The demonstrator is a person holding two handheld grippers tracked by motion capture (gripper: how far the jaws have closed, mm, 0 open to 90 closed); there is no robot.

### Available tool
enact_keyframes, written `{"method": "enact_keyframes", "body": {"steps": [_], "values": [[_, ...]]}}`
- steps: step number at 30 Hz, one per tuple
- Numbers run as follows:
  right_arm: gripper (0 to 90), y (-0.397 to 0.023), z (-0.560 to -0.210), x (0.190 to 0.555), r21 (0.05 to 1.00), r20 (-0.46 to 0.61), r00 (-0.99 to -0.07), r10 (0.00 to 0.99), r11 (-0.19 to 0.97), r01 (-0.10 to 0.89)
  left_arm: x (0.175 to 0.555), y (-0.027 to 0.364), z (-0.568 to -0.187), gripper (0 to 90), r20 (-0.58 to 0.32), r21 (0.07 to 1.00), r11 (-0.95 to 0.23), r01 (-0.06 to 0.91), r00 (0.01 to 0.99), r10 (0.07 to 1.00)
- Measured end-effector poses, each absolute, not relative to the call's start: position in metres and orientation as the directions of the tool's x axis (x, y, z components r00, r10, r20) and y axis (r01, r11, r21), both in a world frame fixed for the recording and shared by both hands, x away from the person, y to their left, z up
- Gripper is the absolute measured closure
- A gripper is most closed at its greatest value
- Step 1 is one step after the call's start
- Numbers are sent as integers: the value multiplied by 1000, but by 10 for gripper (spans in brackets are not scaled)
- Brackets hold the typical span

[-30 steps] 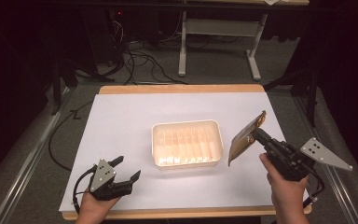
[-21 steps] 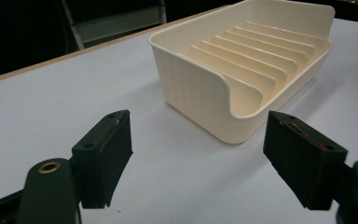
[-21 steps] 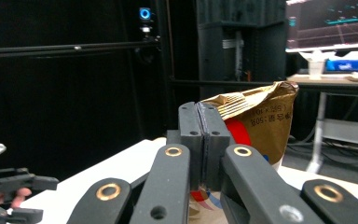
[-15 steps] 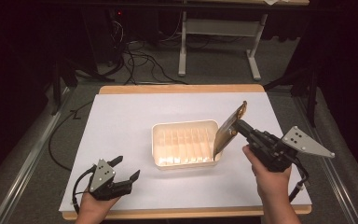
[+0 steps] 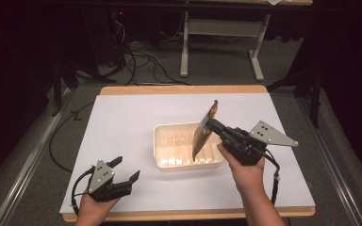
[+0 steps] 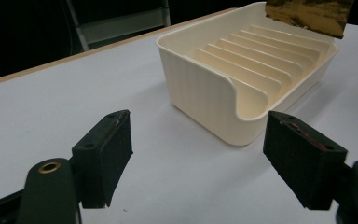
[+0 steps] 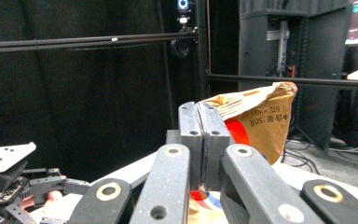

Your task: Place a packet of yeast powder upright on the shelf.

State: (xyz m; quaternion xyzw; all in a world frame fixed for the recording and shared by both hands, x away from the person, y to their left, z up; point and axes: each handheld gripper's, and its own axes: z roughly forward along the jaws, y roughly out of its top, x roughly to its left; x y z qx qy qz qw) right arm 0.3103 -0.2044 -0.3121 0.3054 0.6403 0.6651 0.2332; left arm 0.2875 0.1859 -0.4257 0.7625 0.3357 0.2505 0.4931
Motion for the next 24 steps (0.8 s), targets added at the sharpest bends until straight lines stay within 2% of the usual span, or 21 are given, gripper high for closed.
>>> {"method": "enact_keyframes", "body": {"steps": [24], "values": [[900, -163, -330, 340, 991, 129, -748, 651, -50, 126, 288, 190, -425, 240, 46, 921, -283, 269, 645, 763]]}}
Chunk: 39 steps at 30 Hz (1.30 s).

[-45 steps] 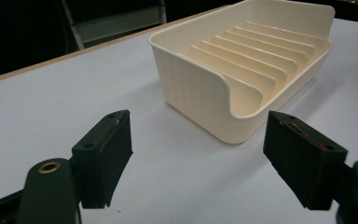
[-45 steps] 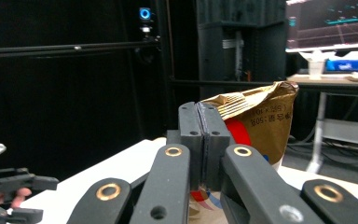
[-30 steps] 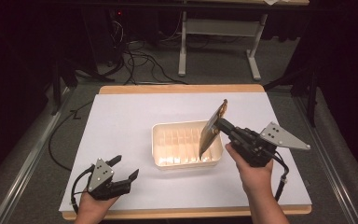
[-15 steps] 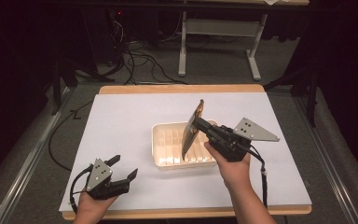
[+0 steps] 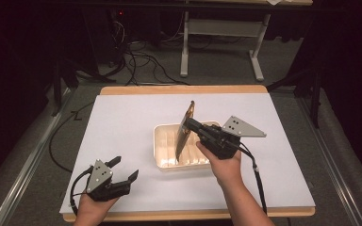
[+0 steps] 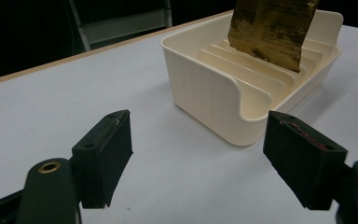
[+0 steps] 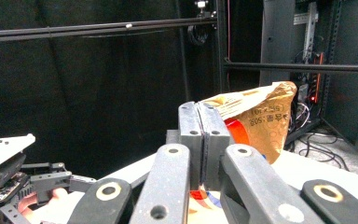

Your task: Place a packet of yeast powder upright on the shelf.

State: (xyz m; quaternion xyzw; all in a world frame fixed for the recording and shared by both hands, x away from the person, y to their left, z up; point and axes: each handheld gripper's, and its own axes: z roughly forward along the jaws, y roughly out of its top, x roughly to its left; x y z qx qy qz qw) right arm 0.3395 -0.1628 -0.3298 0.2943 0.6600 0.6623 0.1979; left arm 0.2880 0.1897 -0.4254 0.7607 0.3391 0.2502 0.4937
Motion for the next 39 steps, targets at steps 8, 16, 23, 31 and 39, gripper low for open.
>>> {"method": "enact_keyframes", "body": {"steps": [8, 16, 23, 31, 39], "values": [[900, -158, -334, 347, 990, 130, -750, 648, -39, 137, 288, 191, -426, 240, 40, 921, -278, 271, 645, 763], [900, -159, -334, 348, 990, 129, -748, 651, -37, 138, 288, 190, -426, 240, 39, 920, -279, 273, 646, 762], [900, -160, -335, 349, 989, 129, -742, 658, -30, 145, 288, 190, -426, 240, 39, 921, -280, 273, 648, 761], [900, -161, -344, 353, 986, 132, -731, 669, -14, 165, 288, 190, -426, 241, 39, 920, -280, 274, 647, 761], [900, -162, -353, 356, 982, 138, -716, 684, -1, 188, 288, 189, -426, 241, 42, 919, -285, 274, 649, 759]]}}
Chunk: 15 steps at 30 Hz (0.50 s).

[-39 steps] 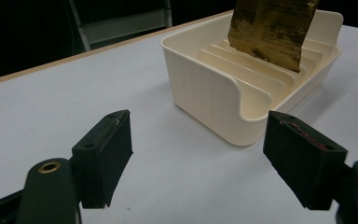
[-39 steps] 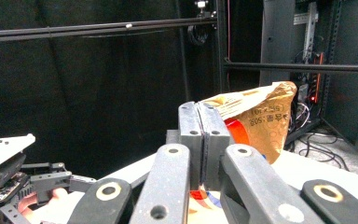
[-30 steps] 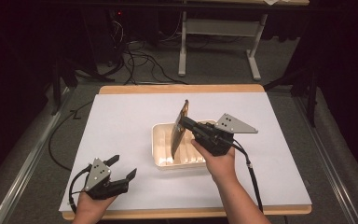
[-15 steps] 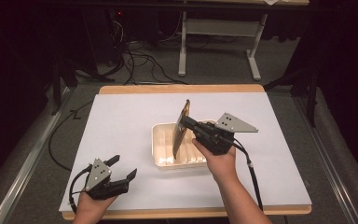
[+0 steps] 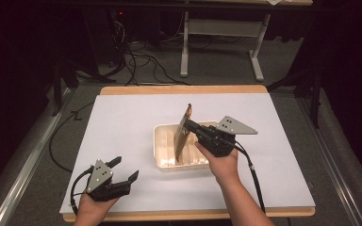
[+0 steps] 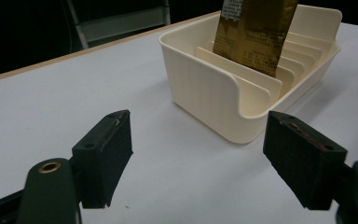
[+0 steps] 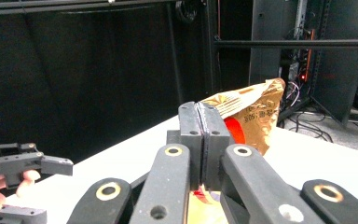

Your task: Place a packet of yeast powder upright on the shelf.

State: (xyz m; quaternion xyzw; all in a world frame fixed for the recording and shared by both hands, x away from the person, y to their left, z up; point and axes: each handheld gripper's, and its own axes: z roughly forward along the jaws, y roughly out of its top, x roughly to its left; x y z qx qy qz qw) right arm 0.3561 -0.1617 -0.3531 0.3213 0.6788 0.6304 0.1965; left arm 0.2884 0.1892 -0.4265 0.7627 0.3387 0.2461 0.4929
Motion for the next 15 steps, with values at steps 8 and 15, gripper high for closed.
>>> {"method": "enact_keyframes", "body": {"steps": [8, 15], "values": [[900, -160, -366, 359, 975, 150, -703, 695, 15, 223, 288, 189, -426, 241, 41, 918, -285, 274, 650, 759], [900, -155, -376, 358, 970, 150, -698, 700, 34, 242, 289, 189, -427, 242, 42, 917, -288, 275, 652, 757]]}}
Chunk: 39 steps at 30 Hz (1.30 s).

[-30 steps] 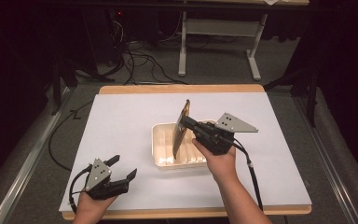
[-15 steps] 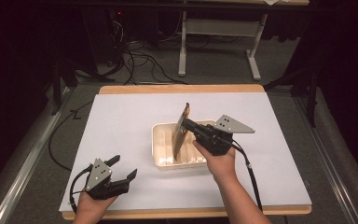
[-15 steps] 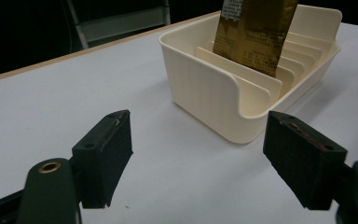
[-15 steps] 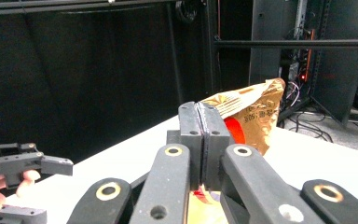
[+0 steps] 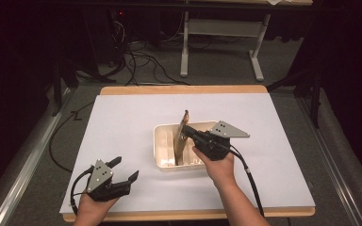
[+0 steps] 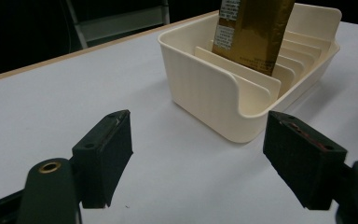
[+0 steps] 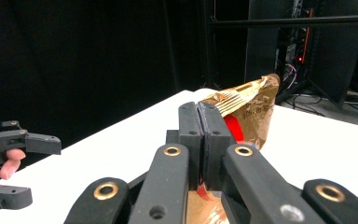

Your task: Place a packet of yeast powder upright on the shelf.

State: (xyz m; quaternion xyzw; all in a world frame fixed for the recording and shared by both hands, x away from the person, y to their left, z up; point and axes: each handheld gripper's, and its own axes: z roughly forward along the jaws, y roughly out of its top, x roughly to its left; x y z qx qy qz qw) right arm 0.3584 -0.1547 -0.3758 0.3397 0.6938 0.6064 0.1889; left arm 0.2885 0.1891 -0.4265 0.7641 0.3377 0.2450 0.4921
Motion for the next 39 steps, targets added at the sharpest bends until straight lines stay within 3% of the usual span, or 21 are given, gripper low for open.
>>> {"method": "enact_keyframes", "body": {"steps": [15, 28, 39], "values": [[888, -152, -382, 359, 965, 152, -691, 707, 44, 258, 288, 188, -427, 242, 45, 916, -292, 275, 654, 755], [806, -151, -378, 358, 962, 165, -694, 701, 41, 270, 288, 188, -427, 242, 45, 916, -293, 275, 654, 755], [617, -147, -370, 356, 960, 175, -696, 697, 35, 277, 288, 189, -426, 242, 45, 916, -292, 274, 654, 755]]}}
